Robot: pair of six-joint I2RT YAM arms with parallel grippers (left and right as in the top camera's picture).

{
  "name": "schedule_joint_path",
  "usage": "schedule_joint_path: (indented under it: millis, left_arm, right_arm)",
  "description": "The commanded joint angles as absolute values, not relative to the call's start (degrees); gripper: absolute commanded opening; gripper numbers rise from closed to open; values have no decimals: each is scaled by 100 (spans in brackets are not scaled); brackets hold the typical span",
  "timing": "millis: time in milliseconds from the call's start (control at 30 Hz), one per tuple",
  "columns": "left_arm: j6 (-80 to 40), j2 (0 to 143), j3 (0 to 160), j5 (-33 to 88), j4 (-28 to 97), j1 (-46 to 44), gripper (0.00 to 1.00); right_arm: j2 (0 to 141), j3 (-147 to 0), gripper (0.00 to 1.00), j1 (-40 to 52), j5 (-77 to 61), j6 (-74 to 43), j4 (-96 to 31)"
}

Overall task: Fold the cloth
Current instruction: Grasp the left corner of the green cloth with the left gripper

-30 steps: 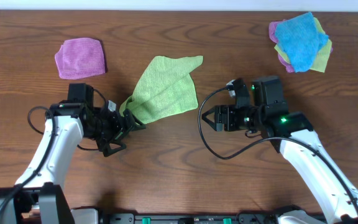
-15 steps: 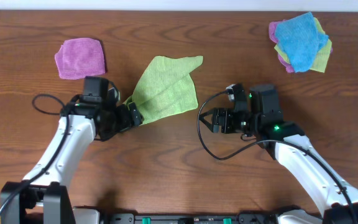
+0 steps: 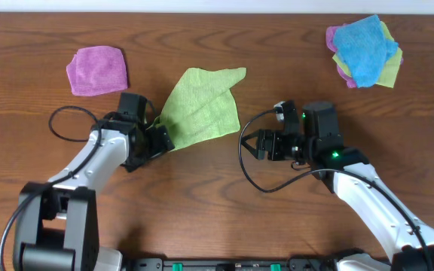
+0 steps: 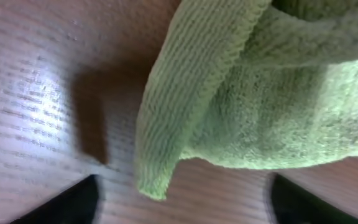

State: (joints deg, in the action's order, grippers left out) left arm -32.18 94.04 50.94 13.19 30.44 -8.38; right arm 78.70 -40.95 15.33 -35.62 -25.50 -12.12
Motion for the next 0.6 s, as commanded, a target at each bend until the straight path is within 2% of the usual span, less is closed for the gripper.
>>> schedule_joint_path:
  millis: [0, 133, 300, 367, 400, 567]
  left_arm:
    - [-3474, 9544, 5186, 1188, 2969, -860, 67]
    - [-3498, 9612, 5186, 1142, 2762, -860, 41]
    - [-3496, 9612, 5186, 1057, 2534, -860, 24]
    - [-3496, 9612, 5186, 1004, 2502, -860, 9]
    - [-3496, 9612, 5186, 1004, 2499, -860, 6]
    - [-3468, 9612, 5186, 987, 2517, -860, 6]
  right_arm:
    - [7878, -4080, 82, 1505, -3741, -2633, -1197]
    - [7878, -4080, 82, 1509, -3752, -2630, -1205]
    - [7881, -4060, 86, 1509, -3640, -2609, -1221]
    - [7887, -4051, 86, 1507, -3621, -2609, -1221]
    - [7887, -4047, 86, 1507, -3614, -2609, -1223]
    - [7981, -3992, 90, 1509, -3433, -2611, -1282]
